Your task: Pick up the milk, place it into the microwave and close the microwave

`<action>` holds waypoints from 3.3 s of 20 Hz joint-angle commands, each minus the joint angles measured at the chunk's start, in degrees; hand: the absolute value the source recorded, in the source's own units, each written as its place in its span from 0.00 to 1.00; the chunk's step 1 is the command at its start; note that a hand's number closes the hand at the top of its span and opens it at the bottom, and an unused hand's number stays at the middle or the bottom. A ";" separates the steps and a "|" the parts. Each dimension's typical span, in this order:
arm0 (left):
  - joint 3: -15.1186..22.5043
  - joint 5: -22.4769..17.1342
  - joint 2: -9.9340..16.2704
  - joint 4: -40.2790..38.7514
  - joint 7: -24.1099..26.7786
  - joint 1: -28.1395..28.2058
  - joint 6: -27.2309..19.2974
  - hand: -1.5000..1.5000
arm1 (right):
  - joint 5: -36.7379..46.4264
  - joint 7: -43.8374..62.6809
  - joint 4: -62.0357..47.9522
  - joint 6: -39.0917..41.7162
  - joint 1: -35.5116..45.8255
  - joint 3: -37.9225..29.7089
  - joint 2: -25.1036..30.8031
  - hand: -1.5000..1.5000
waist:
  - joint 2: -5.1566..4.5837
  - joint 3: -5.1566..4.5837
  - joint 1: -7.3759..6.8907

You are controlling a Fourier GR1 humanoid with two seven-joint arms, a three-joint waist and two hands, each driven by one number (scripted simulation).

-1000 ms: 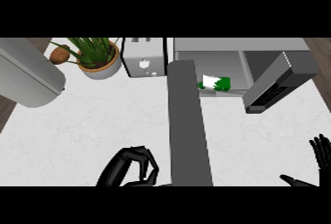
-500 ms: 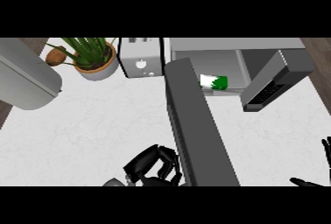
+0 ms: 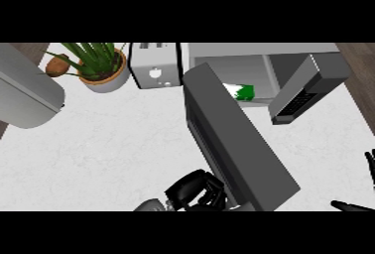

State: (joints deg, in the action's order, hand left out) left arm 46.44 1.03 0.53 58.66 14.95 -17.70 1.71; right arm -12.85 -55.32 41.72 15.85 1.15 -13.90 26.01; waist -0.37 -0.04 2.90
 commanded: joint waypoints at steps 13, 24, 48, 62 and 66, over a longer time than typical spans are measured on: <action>12.47 -18.76 -0.44 -0.08 1.17 -12.88 -19.84 1.00 | -3.62 1.28 11.99 7.70 0.31 4.95 1.16 0.00 | -0.76 -0.31 7.36; 9.50 -25.60 -0.51 -2.06 2.20 -25.91 -26.73 1.00 | -5.62 7.75 17.82 8.52 3.48 8.27 3.09 0.00 | -1.80 -0.21 12.20; 4.49 -36.82 -0.47 -14.24 0.98 -44.37 -31.05 1.00 | -12.77 14.70 26.10 15.18 12.91 11.48 6.73 0.00 | -4.96 0.40 20.06; 4.42 -40.15 -0.42 -17.56 1.50 -46.96 -33.22 1.00 | -12.54 19.92 35.47 23.48 18.03 19.14 10.50 1.00 | -5.15 0.31 21.20; 4.71 -40.96 -0.42 -17.80 1.68 -47.53 -34.00 1.00 | -12.63 21.18 39.02 24.76 18.48 21.51 10.92 1.00 | -5.02 0.45 22.36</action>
State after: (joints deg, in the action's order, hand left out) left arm 51.42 -39.67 2.21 41.56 16.48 -60.64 -32.95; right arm -25.71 -31.22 78.30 34.64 18.51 5.41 36.59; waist -5.37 0.26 24.12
